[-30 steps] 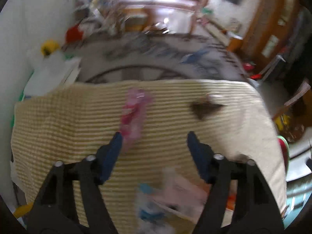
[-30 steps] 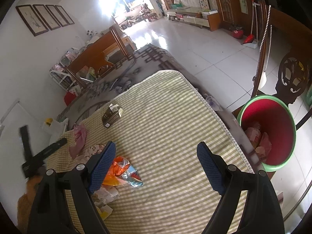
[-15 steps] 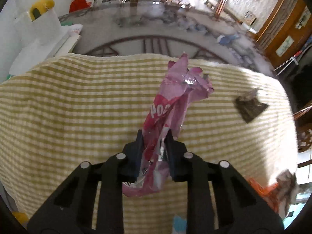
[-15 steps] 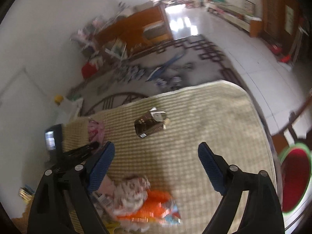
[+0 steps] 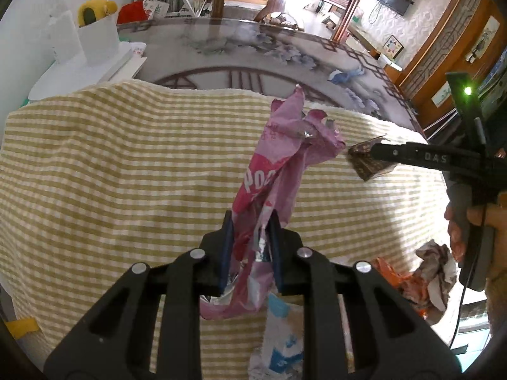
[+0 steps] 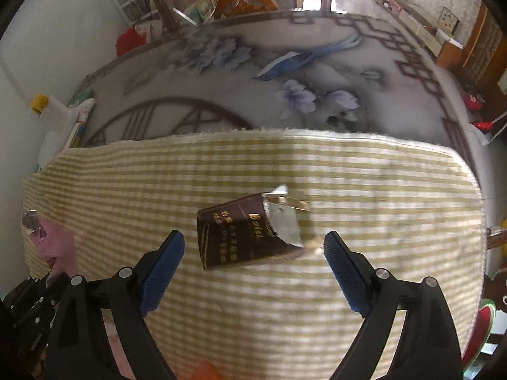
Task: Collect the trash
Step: 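Grasp the pink snack wrapper with the left tool while the right tool grasps the brown cigarette box, then lift the wrapper and box and carry both over the red bin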
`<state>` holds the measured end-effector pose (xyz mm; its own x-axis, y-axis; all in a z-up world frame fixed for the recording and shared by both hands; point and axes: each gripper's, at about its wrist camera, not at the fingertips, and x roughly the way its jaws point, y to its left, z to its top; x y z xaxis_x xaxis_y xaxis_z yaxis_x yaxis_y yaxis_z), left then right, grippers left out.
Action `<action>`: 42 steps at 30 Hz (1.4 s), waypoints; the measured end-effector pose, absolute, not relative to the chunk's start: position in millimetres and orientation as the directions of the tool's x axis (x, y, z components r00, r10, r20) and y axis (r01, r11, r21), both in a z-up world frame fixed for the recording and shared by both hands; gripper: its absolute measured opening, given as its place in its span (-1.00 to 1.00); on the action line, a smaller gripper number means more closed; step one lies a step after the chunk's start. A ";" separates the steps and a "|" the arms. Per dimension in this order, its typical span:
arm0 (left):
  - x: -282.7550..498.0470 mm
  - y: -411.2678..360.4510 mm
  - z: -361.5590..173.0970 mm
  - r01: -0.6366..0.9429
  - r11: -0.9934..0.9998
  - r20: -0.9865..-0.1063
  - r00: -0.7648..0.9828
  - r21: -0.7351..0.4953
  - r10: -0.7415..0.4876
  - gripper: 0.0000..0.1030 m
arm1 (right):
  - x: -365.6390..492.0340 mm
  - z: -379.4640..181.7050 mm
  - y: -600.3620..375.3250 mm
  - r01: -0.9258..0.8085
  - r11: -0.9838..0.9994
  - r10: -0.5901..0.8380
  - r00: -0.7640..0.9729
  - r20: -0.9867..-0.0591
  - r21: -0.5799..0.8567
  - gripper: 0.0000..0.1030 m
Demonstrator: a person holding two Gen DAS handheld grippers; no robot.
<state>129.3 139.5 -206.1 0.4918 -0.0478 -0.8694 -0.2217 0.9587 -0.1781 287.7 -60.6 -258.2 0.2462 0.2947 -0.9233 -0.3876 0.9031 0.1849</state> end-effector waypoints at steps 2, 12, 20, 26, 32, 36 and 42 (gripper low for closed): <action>133.3 144.7 -213.4 -0.239 0.954 -0.877 0.479 -0.181 -0.046 -0.59 | 290.2 -265.8 -51.4 -0.404 0.903 0.259 0.237 -0.937 0.147 0.68; 142.0 155.0 -231.0 -0.278 0.949 -0.893 0.449 -0.150 -0.009 -0.10 | 284.5 -268.9 -53.7 -0.418 0.892 0.300 0.258 -0.918 0.174 0.47; 150.8 150.1 -243.6 -0.259 0.961 -0.906 0.424 -0.099 0.021 0.13 | 247.5 -218.9 -78.3 -0.419 0.870 0.402 0.293 -0.868 0.261 0.47; 140.8 155.6 -226.1 -0.291 0.945 -0.888 0.459 -0.148 0.003 -0.59 | 206.5 -181.2 -110.0 -0.403 0.867 0.442 0.350 -0.826 0.293 0.48; 116.6 138.3 -185.7 -0.257 0.943 -0.840 0.541 -0.211 -0.041 -0.59 | 158.3 -161.9 -144.9 -0.350 0.889 0.433 0.424 -0.796 0.297 0.48; 101.1 108.1 -155.0 -0.185 0.953 -0.799 0.596 -0.240 -0.086 -0.60 | 127.3 -155.2 -171.8 -0.288 0.903 0.424 0.476 -0.771 0.319 0.48; 82.2 53.7 -118.2 -0.053 0.966 -0.742 0.652 -0.255 -0.160 -0.59 | 95.5 -141.2 -203.2 -0.234 0.919 0.395 0.544 -0.741 0.319 0.48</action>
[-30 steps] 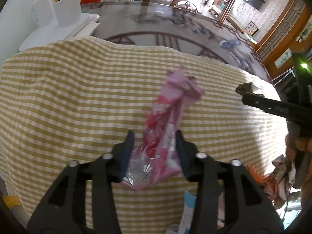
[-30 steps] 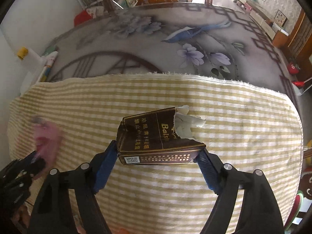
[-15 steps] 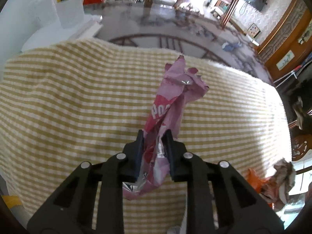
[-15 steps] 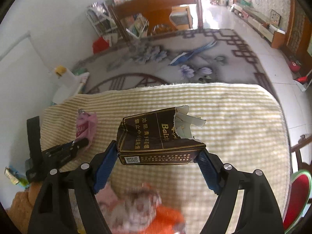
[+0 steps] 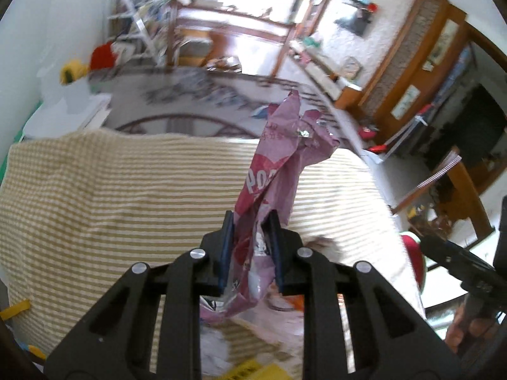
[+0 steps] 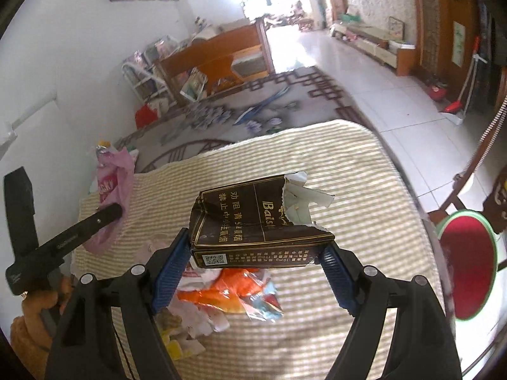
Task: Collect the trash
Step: 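Lift the wrapper and box and carry both over the red bin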
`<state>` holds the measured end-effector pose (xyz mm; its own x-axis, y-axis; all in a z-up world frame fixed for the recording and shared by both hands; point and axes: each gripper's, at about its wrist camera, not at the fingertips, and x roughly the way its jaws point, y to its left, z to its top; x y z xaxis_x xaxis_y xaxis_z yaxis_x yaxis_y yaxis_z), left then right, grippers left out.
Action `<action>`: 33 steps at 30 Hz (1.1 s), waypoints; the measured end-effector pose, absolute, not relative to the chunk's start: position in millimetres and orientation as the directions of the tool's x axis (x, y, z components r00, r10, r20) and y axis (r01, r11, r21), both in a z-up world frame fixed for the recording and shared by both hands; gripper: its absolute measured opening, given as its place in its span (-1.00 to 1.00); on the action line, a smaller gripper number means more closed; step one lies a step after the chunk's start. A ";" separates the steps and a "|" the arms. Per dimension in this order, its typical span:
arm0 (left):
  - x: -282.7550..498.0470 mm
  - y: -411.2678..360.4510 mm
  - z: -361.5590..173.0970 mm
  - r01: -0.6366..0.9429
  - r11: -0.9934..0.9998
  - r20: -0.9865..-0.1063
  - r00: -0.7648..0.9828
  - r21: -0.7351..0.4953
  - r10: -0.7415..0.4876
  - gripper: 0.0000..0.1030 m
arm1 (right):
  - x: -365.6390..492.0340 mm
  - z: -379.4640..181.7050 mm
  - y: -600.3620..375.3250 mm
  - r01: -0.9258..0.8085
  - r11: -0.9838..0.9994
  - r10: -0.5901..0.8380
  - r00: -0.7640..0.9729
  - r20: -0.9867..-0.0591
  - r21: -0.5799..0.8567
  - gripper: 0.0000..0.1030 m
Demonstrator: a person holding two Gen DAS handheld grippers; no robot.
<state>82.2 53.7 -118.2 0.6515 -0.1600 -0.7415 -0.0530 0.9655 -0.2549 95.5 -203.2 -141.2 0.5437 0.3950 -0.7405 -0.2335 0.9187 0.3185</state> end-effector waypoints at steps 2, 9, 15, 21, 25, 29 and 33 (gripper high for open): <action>80.3 40.3 -112.3 -0.020 0.966 -0.732 0.657 -0.256 -0.180 -0.59 | 88.8 -135.4 -212.2 -0.222 0.920 0.392 0.569 -0.723 0.324 0.48; 69.9 7.4 -104.9 0.061 0.964 -0.716 0.658 -0.258 -0.234 -0.59 | 70.5 -128.4 -242.5 -0.179 0.922 0.377 0.604 -0.702 0.342 0.48; 64.1 -15.2 -102.3 0.101 0.960 -0.718 0.645 -0.260 -0.262 -0.59 | 60.8 -130.9 -264.5 -0.143 0.925 0.362 0.612 -0.704 0.351 0.48; 61.8 -35.4 -100.8 0.135 0.957 -0.719 0.636 -0.256 -0.281 -0.59 | 54.6 -131.6 -283.3 -0.112 0.926 0.348 0.622 -0.702 0.359 0.48; 61.0 -49.4 -99.6 0.156 0.955 -0.720 0.629 -0.253 -0.293 -0.59 | 54.1 -130.8 -295.2 -0.095 0.926 0.340 0.626 -0.702 0.365 0.48; 62.5 -63.0 -100.6 0.171 0.953 -0.724 0.621 -0.250 -0.301 -0.59 | 53.4 -133.2 -309.3 -0.074 0.926 0.332 0.626 -0.705 0.371 0.48; 64.6 -77.8 -103.3 0.182 0.951 -0.731 0.609 -0.250 -0.309 -0.59 | 52.8 -135.6 -322.8 -0.051 0.927 0.320 0.624 -0.713 0.372 0.48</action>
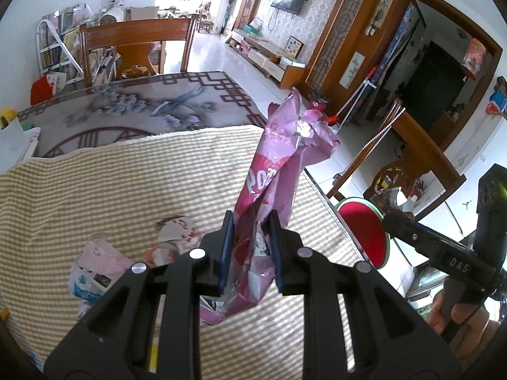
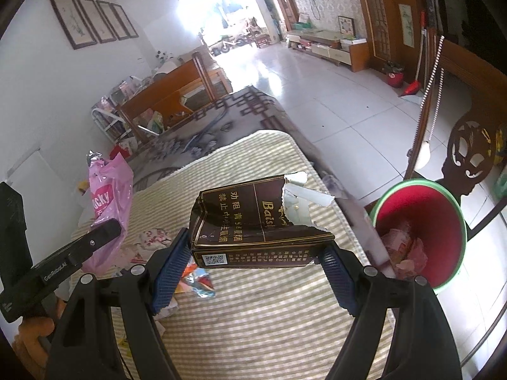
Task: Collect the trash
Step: 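Lift the wrapper and box and carry both over the red bin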
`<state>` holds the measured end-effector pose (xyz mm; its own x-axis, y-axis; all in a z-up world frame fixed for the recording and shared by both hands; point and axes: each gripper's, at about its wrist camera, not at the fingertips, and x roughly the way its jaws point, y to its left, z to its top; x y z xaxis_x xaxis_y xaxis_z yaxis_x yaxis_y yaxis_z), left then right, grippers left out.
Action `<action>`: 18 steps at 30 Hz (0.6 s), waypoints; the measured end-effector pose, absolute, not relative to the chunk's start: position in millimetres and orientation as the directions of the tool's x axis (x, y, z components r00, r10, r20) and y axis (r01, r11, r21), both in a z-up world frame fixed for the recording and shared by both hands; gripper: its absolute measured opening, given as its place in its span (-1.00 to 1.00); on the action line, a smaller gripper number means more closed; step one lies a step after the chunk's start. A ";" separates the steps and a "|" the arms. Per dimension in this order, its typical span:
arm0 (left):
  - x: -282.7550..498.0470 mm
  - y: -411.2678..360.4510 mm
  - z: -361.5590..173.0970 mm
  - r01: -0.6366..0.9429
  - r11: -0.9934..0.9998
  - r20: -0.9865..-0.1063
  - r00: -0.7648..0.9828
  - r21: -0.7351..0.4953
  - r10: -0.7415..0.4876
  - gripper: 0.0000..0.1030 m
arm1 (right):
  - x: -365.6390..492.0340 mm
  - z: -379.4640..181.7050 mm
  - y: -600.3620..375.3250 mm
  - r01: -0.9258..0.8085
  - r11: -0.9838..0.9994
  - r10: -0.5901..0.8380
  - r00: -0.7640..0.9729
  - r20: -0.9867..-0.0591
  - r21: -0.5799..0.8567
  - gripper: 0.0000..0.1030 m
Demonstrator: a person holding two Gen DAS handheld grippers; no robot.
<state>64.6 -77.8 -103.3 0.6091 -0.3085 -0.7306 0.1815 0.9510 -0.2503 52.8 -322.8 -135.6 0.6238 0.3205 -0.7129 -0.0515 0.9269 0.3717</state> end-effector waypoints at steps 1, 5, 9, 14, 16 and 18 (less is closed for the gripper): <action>64.4 -81.8 -103.3 0.185 0.950 -0.732 0.607 -0.250 -0.310 -0.59 | 53.0 -136.1 -325.3 -0.047 0.927 0.318 0.624 -0.714 0.372 0.48; 66.3 -96.0 -105.5 0.197 0.949 -0.738 0.596 -0.248 -0.316 -0.59 | 53.0 -140.4 -341.2 -0.021 0.926 0.308 0.622 -0.720 0.377 0.48; 69.6 -109.6 -108.8 0.209 0.947 -0.745 0.584 -0.246 -0.322 -0.59 | 53.0 -143.6 -356.9 0.002 0.924 0.299 0.620 -0.725 0.382 0.48; 74.6 -129.8 -111.2 0.228 0.942 -0.751 0.569 -0.247 -0.335 -0.59 | 53.7 -147.5 -376.4 0.028 0.924 0.284 0.619 -0.732 0.382 0.48; 76.1 -138.1 -112.3 0.236 0.940 -0.753 0.564 -0.248 -0.340 -0.59 | 54.4 -148.5 -385.3 0.041 0.923 0.277 0.619 -0.735 0.383 0.48; 78.1 -147.4 -113.6 0.243 0.938 -0.755 0.558 -0.249 -0.345 -0.59 | 54.6 -148.8 -394.3 0.050 0.921 0.273 0.621 -0.735 0.385 0.48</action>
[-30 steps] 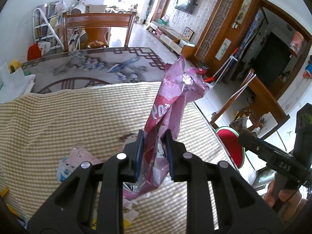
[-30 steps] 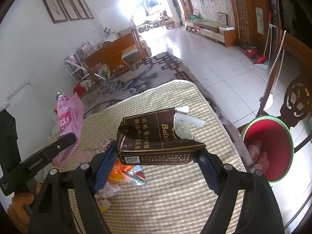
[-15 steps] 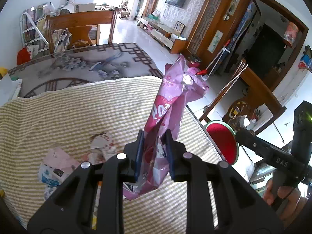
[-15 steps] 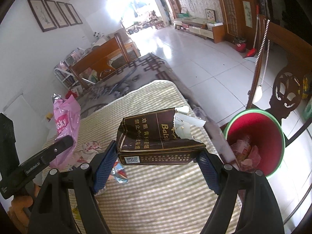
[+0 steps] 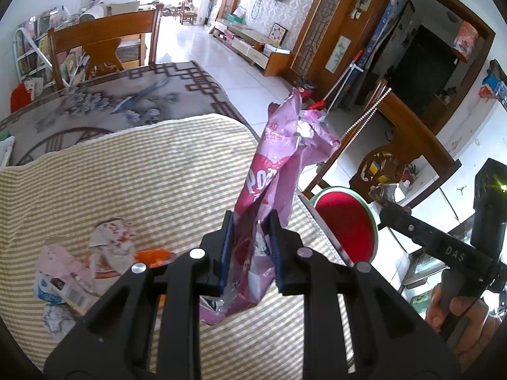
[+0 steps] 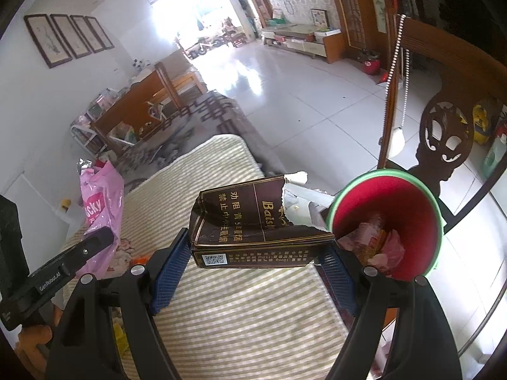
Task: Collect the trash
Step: 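Lift the wrapper and box and carry both over the red bin, then open both tools above the red bin to drop the wrapper and box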
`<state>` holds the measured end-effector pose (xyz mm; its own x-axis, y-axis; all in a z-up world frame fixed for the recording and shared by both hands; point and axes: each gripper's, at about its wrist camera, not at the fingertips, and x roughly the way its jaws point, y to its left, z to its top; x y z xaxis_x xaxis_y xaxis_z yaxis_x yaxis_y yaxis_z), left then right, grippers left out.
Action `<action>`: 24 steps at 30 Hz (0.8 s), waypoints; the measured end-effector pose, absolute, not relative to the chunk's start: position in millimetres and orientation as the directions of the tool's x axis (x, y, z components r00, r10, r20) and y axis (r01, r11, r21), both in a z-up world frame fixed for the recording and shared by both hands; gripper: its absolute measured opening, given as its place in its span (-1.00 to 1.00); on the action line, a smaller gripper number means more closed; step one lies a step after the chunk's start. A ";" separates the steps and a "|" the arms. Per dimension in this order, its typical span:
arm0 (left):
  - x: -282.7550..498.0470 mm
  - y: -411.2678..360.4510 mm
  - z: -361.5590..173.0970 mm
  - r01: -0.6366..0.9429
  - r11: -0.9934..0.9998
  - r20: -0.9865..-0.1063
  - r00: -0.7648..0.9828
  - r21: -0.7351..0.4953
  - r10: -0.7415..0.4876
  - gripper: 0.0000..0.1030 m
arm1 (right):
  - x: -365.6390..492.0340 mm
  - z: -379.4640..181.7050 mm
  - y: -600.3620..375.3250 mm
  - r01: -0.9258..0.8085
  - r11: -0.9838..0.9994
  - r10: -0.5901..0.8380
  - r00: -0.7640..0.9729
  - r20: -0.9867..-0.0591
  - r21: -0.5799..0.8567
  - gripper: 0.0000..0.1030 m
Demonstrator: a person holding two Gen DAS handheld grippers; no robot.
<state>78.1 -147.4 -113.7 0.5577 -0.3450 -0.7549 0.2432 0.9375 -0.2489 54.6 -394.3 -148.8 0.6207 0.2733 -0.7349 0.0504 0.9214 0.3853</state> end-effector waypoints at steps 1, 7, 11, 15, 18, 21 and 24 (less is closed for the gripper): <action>78.5 -151.3 -114.1 0.246 0.937 -0.756 0.556 -0.250 -0.347 -0.59 | 55.0 -149.2 -397.9 0.053 0.921 0.271 0.622 -0.735 0.385 0.48; 86.5 -185.1 -118.8 0.279 0.923 -0.759 0.531 -0.264 -0.377 -0.59 | 54.9 -151.0 -427.4 0.076 0.919 0.257 0.628 -0.734 0.387 0.48; 93.5 -213.4 -122.6 0.313 0.910 -0.761 0.508 -0.273 -0.403 -0.59 | 54.1 -153.2 -452.9 0.105 0.917 0.238 0.631 -0.738 0.386 0.48; 102.5 -248.1 -128.5 0.350 0.893 -0.768 0.475 -0.284 -0.430 -0.59 | 55.2 -158.4 -484.3 0.151 0.906 0.219 0.632 -0.744 0.395 0.49; 113.3 -278.1 -137.9 0.378 0.879 -0.781 0.437 -0.291 -0.446 -0.59 | 56.3 -164.3 -507.3 0.187 0.892 0.212 0.631 -0.746 0.412 0.49; 121.4 -298.9 -147.1 0.396 0.867 -0.793 0.400 -0.302 -0.459 -0.59 | 56.6 -170.1 -526.5 0.217 0.882 0.201 0.629 -0.751 0.418 0.49; 129.5 -323.9 -156.9 0.420 0.852 -0.805 0.358 -0.314 -0.473 -0.59 | 56.8 -176.4 -542.8 0.247 0.872 0.192 0.621 -0.760 0.423 0.49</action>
